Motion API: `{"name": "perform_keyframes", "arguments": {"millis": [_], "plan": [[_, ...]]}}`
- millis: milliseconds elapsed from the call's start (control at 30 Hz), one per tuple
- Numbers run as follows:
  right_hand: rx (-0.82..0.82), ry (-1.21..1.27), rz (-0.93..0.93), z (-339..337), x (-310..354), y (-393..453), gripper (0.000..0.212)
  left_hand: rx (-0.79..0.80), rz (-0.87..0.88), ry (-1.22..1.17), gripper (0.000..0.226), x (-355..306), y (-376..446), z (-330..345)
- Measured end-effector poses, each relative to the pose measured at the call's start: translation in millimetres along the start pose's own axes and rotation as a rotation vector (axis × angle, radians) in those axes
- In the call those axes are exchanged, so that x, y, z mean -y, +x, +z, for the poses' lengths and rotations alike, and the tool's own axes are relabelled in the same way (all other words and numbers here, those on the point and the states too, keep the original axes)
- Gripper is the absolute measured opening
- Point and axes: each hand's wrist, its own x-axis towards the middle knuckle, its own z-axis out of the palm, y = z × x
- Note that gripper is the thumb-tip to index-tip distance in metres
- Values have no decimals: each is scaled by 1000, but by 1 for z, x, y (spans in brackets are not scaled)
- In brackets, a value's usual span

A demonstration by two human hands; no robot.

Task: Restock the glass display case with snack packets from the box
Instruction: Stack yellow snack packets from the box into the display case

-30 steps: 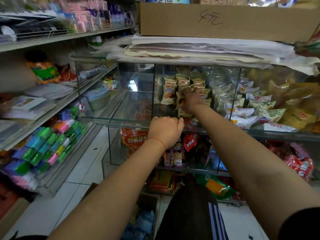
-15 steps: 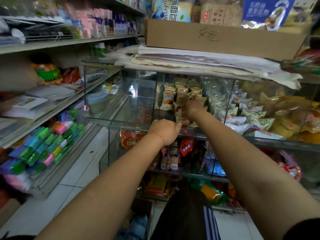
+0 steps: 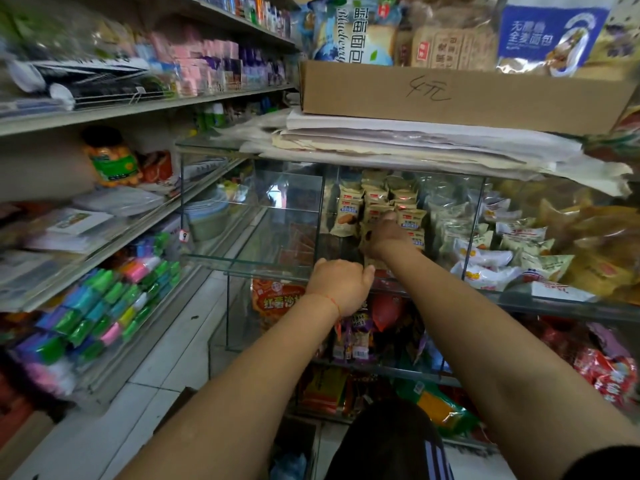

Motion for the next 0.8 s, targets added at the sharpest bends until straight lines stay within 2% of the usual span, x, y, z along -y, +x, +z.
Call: {"name": "perform_keyframes", "arguments": {"millis": [67,200,333,433,500,567,800], "plan": [[-30,-20,-29,-6,2,2,88,-21,16,18,51,1,1,-2],[-202,-73,-195,-29,4,9,79,-36,25,37,43,2,1,-5],[-355,-373,-515,-46,-3,9,54,-64,13,47,38,0,-3,2],[-291,-709,-726,-43,-8,3,51,-93,28,72,36,-1,-5,4],[-205,-869,-797,-35,-8,1,55,-97,41,90,39,-1,-5,4],[-135,-950,-811,-29,-9,-4,56,-101,53,109,42,-1,-6,5],[-90,-1129,-817,-25,-19,-18,62,-125,72,99,38,1,-4,4]]}}
